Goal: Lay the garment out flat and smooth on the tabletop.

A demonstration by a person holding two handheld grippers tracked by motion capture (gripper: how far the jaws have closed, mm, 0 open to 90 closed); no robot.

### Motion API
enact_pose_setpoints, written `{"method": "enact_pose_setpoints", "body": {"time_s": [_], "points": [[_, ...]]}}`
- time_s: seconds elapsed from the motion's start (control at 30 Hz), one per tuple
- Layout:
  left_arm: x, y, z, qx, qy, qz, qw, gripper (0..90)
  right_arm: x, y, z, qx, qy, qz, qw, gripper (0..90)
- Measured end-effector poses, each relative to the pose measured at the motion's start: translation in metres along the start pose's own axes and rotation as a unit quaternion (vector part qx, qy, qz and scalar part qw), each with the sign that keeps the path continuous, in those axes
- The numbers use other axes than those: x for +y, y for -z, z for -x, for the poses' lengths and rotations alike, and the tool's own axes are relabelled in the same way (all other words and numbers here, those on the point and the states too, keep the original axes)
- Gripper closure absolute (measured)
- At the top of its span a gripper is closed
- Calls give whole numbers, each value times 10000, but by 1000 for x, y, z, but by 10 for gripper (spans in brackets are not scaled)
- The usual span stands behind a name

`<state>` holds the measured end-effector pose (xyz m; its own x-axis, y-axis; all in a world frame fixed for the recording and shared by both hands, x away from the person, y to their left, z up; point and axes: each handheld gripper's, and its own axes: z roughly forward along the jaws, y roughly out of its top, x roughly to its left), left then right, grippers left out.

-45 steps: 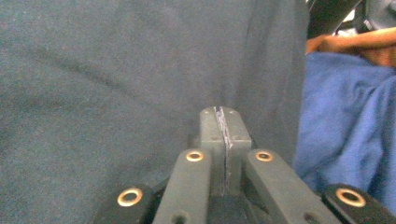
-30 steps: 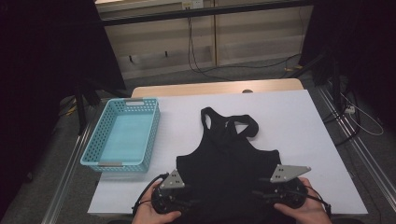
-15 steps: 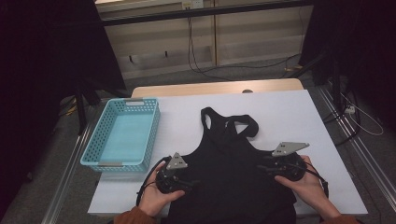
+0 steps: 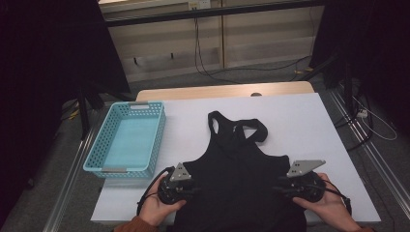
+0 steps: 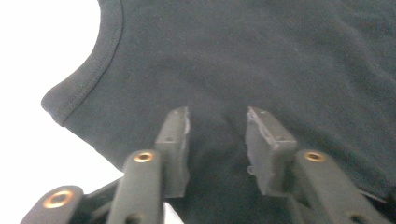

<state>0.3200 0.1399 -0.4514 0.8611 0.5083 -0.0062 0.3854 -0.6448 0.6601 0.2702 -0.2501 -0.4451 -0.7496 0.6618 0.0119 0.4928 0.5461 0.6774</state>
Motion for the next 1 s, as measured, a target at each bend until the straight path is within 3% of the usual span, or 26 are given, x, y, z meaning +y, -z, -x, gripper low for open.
{"method": "enact_pose_setpoints", "body": {"time_s": [0.13,0.23,0.3,0.37,0.4,0.43,0.6,0.73,0.77,0.9,0.97,1.0], "points": [[-4,6,2,-280,218,54,9994,615,-5,0,-14,241,188,-175,9994,602],[-7,14,9,-339,143,155,9992,593,-7,-3,-21,184,386,-317,9986,591],[-8,15,16,-393,35,166,9991,555,-6,-4,-23,130,457,-324,9983,676],[-9,10,22,-319,-95,-12,9994,502,-5,-5,-26,76,534,-337,9980,859],[-9,8,24,-270,-103,-52,9996,487,-5,-5,-28,3,599,-365,9975,896],[-9,7,24,-249,-196,-46,9995,475,-4,-5,-28,-16,597,-382,9975,900],[-10,7,26,-262,-284,-58,9992,457,-7,-2,-26,-44,545,-378,9978,900],[-10,7,27,-256,-259,-88,9993,423,-15,6,-25,-129,449,-384,9982,900],[-10,8,26,-235,-247,-93,9994,468,-16,7,-26,-140,484,-387,9980,900],[-11,11,28,-329,-218,-117,9992,881,-15,7,-29,-101,587,-391,9975,900],[-10,13,29,-289,-227,-210,9991,895,-15,7,-32,-6,654,-399,9971,900],[-11,13,28,-378,-174,-197,9989,899,-15,7,-34,35,707,-409,9967,900]]}}
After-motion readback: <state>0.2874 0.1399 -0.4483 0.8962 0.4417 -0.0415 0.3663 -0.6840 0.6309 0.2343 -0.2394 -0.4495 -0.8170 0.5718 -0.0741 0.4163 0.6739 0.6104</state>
